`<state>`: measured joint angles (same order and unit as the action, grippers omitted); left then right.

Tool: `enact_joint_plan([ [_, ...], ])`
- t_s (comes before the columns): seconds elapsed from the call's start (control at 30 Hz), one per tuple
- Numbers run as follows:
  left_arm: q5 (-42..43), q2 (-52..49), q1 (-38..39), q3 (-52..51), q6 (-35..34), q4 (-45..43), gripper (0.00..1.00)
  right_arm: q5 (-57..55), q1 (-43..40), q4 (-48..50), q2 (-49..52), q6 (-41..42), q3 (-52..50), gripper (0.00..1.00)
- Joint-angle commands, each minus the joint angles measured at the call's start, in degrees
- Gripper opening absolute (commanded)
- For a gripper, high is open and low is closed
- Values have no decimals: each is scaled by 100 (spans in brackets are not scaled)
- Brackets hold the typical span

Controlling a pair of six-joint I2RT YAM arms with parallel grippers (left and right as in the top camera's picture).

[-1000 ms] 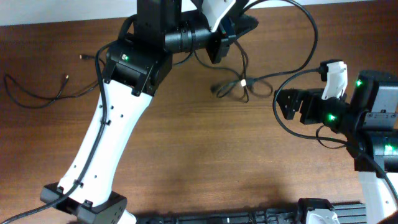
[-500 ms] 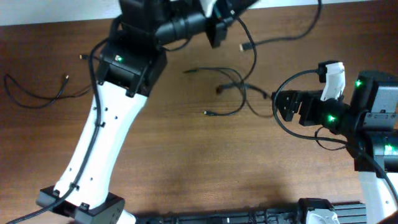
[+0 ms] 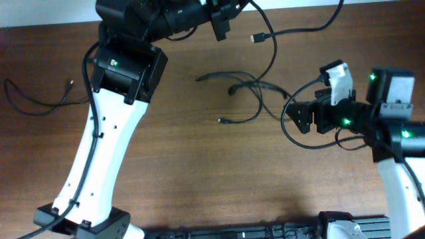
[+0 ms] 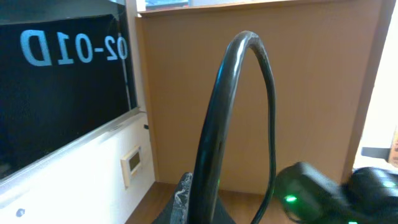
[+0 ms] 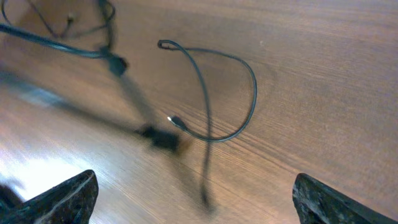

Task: Untangle cables

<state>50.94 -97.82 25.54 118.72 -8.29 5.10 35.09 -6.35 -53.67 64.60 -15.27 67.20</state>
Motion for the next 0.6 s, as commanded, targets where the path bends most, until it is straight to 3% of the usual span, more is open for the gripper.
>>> enact_joint_plan([
  [0.0, 245, 306, 7, 39, -153, -59, 0, 234, -4, 31, 404, -898, 107, 80],
  [0.07, 245, 337, 7, 39, -153, -127, 0, 603, -4, -24, 590, -1117, 107, 65],
  [0.2, 39, 345, 7, 39, -153, -291, 0, 1996, 39, -372, 970, -1897, 105, 64],
  [0.33, 31, 348, 7, 39, -155, -317, 0, 2096, 262, -459, 1139, -2057, 85, 53],
  [0.37, 33, 345, 9, 39, -155, -315, 0, 2070, 343, -439, 1167, -2063, 85, 47],
  [0.43, 31, 348, 17, 39, -155, -315, 0, 1856, 490, -402, 1191, -2201, 85, 16],
  [0.47, 28, 348, 17, 39, -153, -315, 0, 1711, 494, -400, 1191, -2194, 85, 6],
  [0.57, -31, 348, -138, 39, -151, -284, 0, 940, 466, -424, 1191, -1768, 85, 4],
])
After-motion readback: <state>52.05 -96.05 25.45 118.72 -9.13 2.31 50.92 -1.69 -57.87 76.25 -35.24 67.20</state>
